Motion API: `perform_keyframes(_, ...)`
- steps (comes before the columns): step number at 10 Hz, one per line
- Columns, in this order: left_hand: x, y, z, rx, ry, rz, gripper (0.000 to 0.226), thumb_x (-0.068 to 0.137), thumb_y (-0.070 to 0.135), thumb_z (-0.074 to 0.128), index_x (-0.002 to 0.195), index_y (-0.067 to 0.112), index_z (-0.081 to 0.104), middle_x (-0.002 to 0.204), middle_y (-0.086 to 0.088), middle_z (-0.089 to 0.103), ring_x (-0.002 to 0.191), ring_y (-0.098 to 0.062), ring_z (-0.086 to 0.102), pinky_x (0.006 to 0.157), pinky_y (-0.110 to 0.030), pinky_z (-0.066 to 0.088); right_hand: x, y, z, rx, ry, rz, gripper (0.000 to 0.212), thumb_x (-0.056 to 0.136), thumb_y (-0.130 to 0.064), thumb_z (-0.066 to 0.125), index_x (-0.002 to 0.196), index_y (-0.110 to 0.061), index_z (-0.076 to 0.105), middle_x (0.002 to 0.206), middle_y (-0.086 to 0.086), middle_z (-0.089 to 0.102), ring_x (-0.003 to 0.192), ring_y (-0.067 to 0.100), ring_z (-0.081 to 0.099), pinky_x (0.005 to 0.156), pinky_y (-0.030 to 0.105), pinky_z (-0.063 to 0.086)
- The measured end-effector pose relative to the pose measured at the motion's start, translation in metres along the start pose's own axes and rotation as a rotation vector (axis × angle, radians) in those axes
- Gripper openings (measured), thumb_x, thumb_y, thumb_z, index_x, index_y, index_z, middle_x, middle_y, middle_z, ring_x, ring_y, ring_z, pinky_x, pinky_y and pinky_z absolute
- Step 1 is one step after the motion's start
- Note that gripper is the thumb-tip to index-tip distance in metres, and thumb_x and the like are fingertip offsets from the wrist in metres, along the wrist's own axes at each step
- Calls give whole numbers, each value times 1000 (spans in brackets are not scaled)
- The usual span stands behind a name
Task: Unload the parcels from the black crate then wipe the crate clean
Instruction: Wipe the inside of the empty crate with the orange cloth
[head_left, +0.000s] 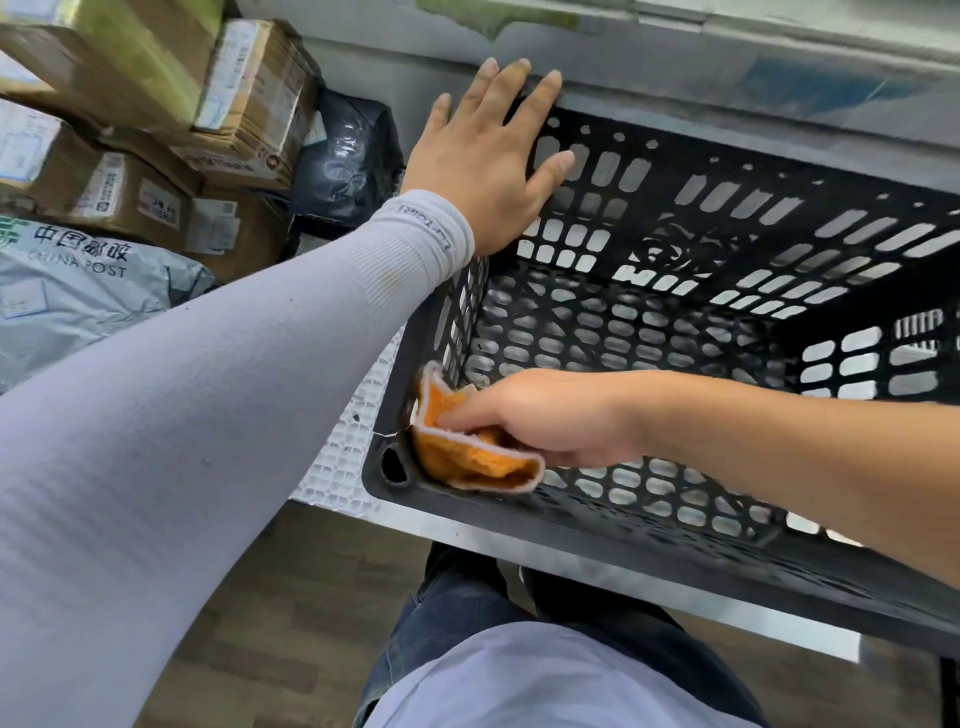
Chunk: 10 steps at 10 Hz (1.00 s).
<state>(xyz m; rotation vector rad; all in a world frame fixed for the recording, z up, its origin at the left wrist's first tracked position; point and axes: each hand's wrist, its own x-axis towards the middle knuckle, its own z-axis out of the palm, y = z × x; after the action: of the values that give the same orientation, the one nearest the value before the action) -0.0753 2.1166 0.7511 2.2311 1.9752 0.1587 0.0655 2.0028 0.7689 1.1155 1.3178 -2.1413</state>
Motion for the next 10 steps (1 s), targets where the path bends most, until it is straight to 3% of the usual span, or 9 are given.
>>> perform_keyframes(1, 0, -1, 0, 1, 0, 0, 71, 106, 61, 26, 166, 28, 10, 173, -2, 7, 160, -24, 1, 129, -53, 7, -16, 1, 6, -308, 12, 9, 46, 106, -49, 46, 73, -19, 57, 72, -2, 59, 68, 13, 52, 72, 22, 43)
perform_keyframes(2, 0, -2, 1, -8, 5, -6, 71, 105, 62, 27, 166, 28, 10, 173, -1, 8, 160, -23, 2, 129, -52, 8, -12, 7, 14, -371, -9, 87, 51, 109, -54, 35, 121, -16, 66, 123, 1, 66, 106, 17, 56, 93, 32, 37)
perform_keyframes(3, 0, -2, 4, -18, 14, -6, 71, 105, 62, 27, 166, 29, 12, 173, 0, 10, 160, -23, 3, 128, -52, 8, 5, 12, 18, -416, -44, 96, 52, 112, -47, 24, 149, -19, 47, 146, -1, 47, 119, 7, 37, 91, 16, 21)
perform_keyframes(4, 1, -4, 3, -29, 18, -6, 70, 105, 61, 27, 166, 29, 13, 173, 0, 10, 160, -23, 3, 128, -53, 8, 32, 23, 17, -392, -32, 156, 47, 114, -31, 23, 140, -3, 49, 142, 14, 51, 125, 19, 50, 85, 13, 32)
perform_keyframes(5, 2, -4, 3, -39, 15, -6, 69, 105, 61, 26, 166, 30, 13, 173, 0, 10, 160, -24, 3, 128, -53, 7, 59, 44, 14, -363, 6, 158, 54, 109, -35, 20, 129, 7, 47, 137, 19, 50, 125, 16, 51, 106, 18, 33)
perform_keyframes(6, 2, -4, 3, -44, 10, -6, 69, 106, 61, 26, 166, 29, 13, 173, 0, 10, 160, -24, 3, 129, -52, 7, 77, 61, 7, -459, 82, 146, 71, 102, -49, 24, 159, -6, 30, 169, 15, 15, 155, 32, 9, 127, 45, 6)
perform_keyframes(8, 3, -3, 3, -48, 14, 1, 69, 106, 61, 26, 165, 29, 14, 173, -1, 11, 160, -25, 3, 128, -53, 8, 87, 78, -3, -301, 68, 197, 25, 105, -44, 47, 106, -23, 62, 99, -4, 60, 84, 8, 56, 81, 24, 39)
perform_keyframes(9, 3, -3, 2, -52, 20, -4, 69, 106, 61, 27, 165, 29, 15, 173, 0, 11, 160, -24, 3, 128, -53, 8, 76, 73, -2, -348, 87, 87, 27, 106, -38, 49, 84, -24, 58, 76, -9, 56, 54, -1, 49, 59, 17, 37)
perform_keyframes(10, 2, -3, 2, -54, 20, -2, 69, 105, 61, 26, 165, 29, 15, 173, 0, 11, 160, -24, 3, 128, -53, 8, 55, 64, -4, -425, 63, 14, 32, 107, -38, 44, 99, -18, 66, 102, 2, 67, 86, 12, 59, 86, 28, 47)
